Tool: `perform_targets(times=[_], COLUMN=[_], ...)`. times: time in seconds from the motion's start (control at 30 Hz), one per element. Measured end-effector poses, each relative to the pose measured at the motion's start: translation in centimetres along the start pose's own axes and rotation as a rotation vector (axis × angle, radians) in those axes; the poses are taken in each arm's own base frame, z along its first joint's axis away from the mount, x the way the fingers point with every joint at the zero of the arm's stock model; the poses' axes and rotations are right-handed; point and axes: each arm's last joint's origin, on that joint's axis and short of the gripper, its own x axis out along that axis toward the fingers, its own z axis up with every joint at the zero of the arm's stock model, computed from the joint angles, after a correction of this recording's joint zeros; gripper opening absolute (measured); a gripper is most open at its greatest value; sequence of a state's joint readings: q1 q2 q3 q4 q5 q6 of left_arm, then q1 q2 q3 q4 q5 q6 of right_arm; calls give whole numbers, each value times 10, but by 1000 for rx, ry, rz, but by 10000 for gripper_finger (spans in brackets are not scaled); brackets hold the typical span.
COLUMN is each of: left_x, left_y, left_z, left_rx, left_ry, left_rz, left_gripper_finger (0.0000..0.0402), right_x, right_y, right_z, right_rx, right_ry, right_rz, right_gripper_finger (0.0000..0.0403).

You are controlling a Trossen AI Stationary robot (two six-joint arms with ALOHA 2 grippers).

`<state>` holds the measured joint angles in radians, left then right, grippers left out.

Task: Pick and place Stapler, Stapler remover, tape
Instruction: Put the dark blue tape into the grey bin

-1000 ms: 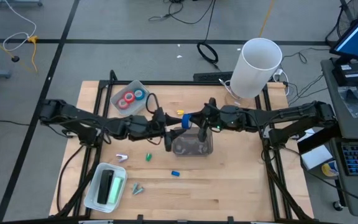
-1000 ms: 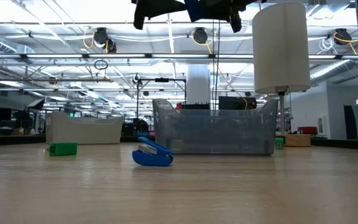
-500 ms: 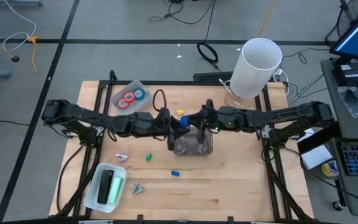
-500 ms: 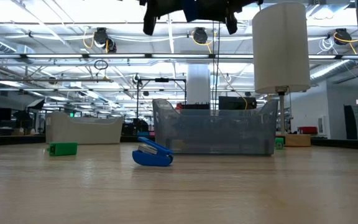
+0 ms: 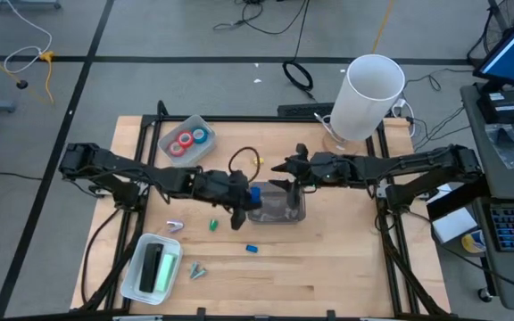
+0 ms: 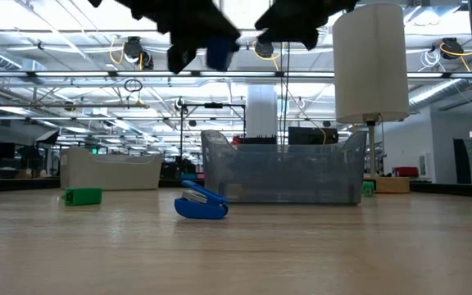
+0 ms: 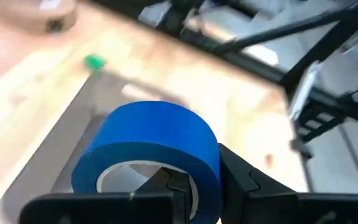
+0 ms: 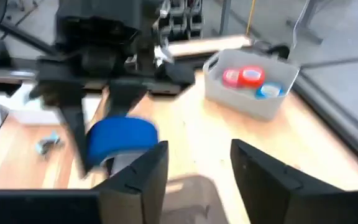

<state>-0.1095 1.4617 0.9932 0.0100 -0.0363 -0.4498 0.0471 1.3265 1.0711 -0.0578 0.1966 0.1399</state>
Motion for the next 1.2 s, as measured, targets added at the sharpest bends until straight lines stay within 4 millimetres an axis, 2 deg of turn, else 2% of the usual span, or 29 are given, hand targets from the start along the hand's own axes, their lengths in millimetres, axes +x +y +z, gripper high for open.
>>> perform_targets(times=[0.1, 0.27, 0.53, 0.8, 1.0, 1.2], left_x=[-2, -4, -18, -49, -84, -115], left_y=[10, 33, 94, 168, 220, 253], left_z=[-4, -11, -6, 6, 7, 2], left_rx=[-49, -90, -173, -276, -363, -456], left_ry=[72, 170, 259, 275, 304, 343], left_rz=[77, 234, 507, 735, 882, 936], left_gripper_finger=[41, 41, 41, 41, 41, 41], right_x=[-3, -9, -11, -11, -11, -11], right_y=[-1, -2, -1, -1, -1, -3], right_z=[-11, -15, -16, -15, -14, -14], right_rx=[5, 28, 51, 102, 147, 160], right_ry=[111, 173, 185, 186, 174, 161], right_rz=[3, -6, 10, 10, 6, -41], right_gripper_finger=[187, 199, 200, 198, 197, 194])
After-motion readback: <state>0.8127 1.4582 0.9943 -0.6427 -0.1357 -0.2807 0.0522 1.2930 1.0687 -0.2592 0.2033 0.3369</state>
